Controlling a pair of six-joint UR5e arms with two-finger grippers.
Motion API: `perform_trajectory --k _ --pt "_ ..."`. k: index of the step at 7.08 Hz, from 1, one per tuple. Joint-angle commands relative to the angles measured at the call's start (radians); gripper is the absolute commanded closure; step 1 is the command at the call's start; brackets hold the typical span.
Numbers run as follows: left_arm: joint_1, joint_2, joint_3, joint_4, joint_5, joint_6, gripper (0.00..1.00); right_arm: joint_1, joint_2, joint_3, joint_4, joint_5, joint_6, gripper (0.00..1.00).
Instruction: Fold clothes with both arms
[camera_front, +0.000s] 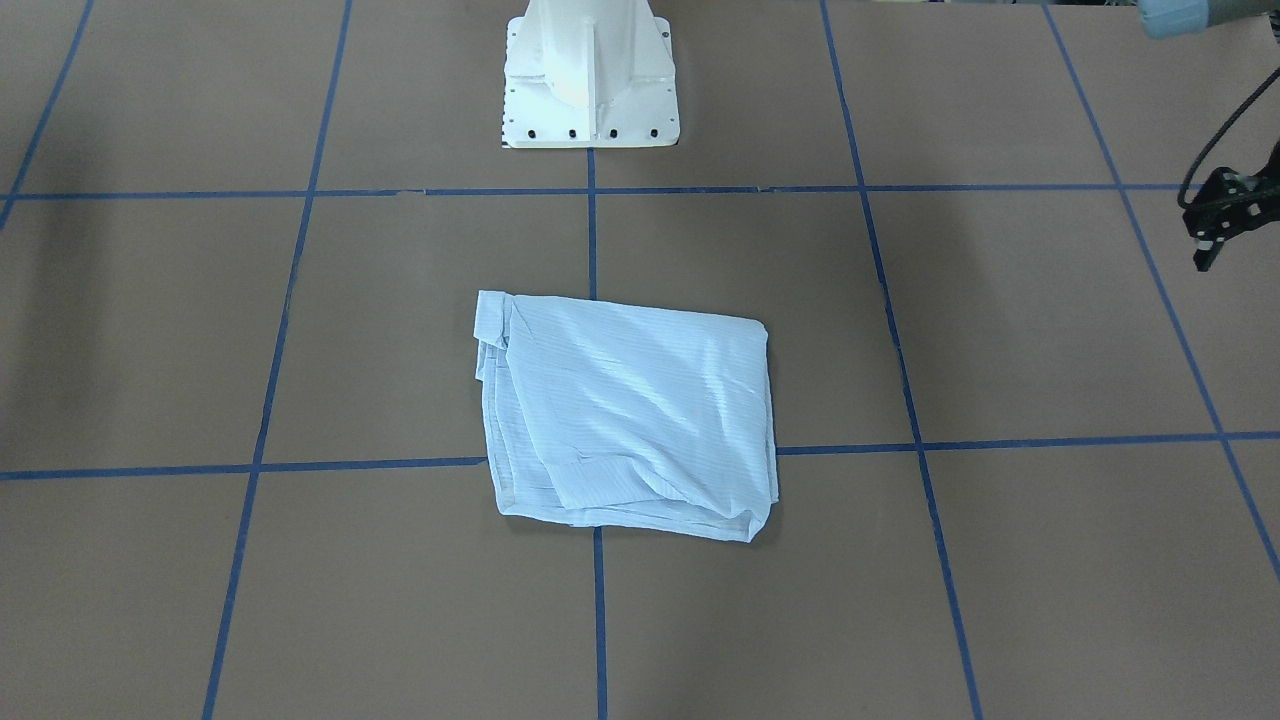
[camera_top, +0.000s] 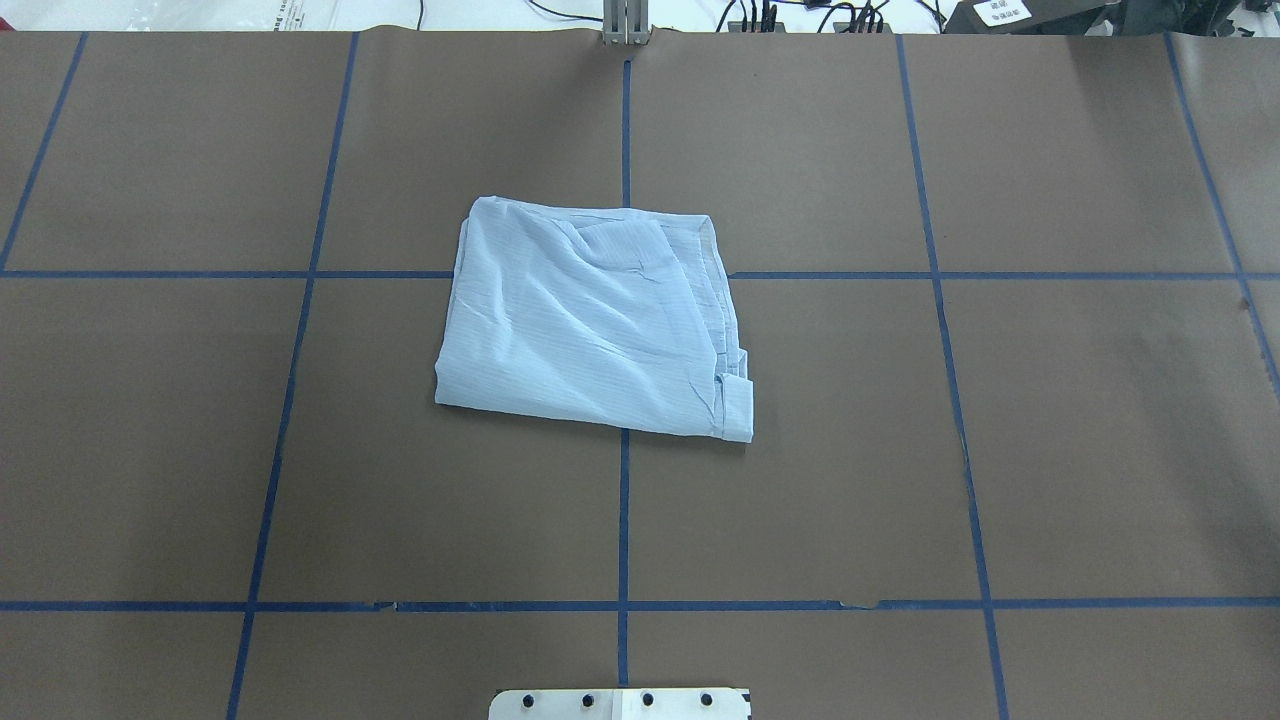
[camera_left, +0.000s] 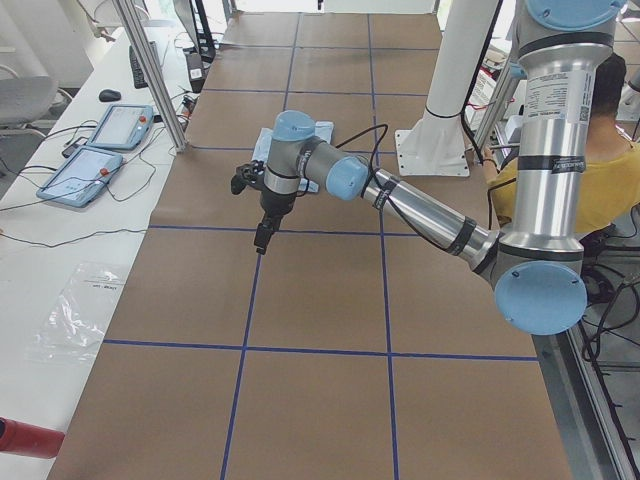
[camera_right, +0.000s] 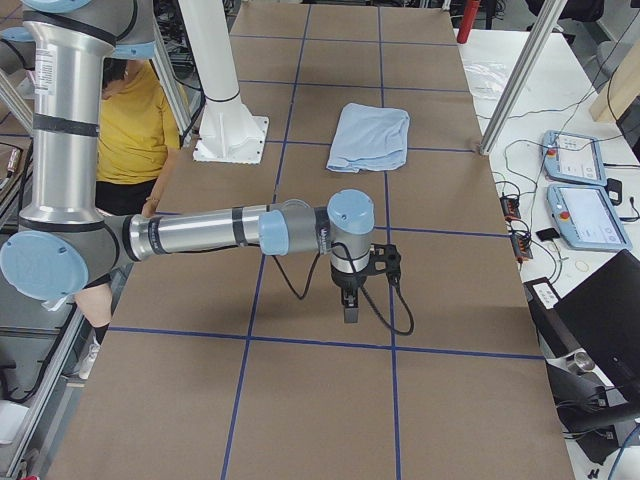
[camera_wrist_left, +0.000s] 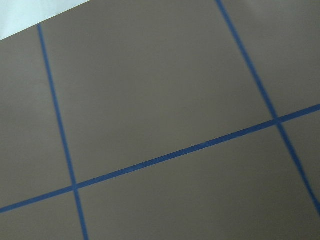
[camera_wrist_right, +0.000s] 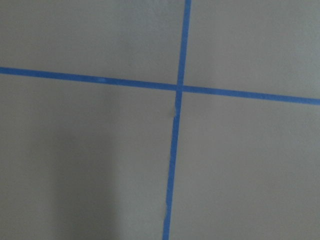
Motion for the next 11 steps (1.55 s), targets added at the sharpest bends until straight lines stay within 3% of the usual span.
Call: perform_trajectory --k 1,2,3,5,7,9,11 --pt "-0.155 0.089 0.027 0.003 -0.146 0.200 0.00 0.029 -0.050 -0.003 0.035 0.044 -0.005 0.00" --pt "-0.237 0.126 0.097 -0.002 -0.207 0.321 0.00 0.046 -0.060 -0.003 0.035 0.065 -0.011 0.00" --pt "-0.288 0.137 0.113 0.012 -0.247 0.315 0.00 0.049 -0.099 0.009 0.044 0.062 -0.010 0.00" --pt "-0.340 0.196 0.122 0.012 -0.249 0.306 0.00 0.050 -0.100 0.003 0.044 0.057 0.004 0.00" --pt "-0.340 0.226 0.129 0.010 -0.258 0.269 0.00 0.050 -0.100 0.000 0.044 0.057 0.005 0.00" --pt "-0.340 0.240 0.144 0.004 -0.331 0.267 0.00 0.050 -0.100 0.002 0.044 0.062 0.007 0.00" --pt "-0.339 0.239 0.147 -0.002 -0.322 0.270 0.00 0.050 -0.100 0.002 0.044 0.060 0.007 0.00"
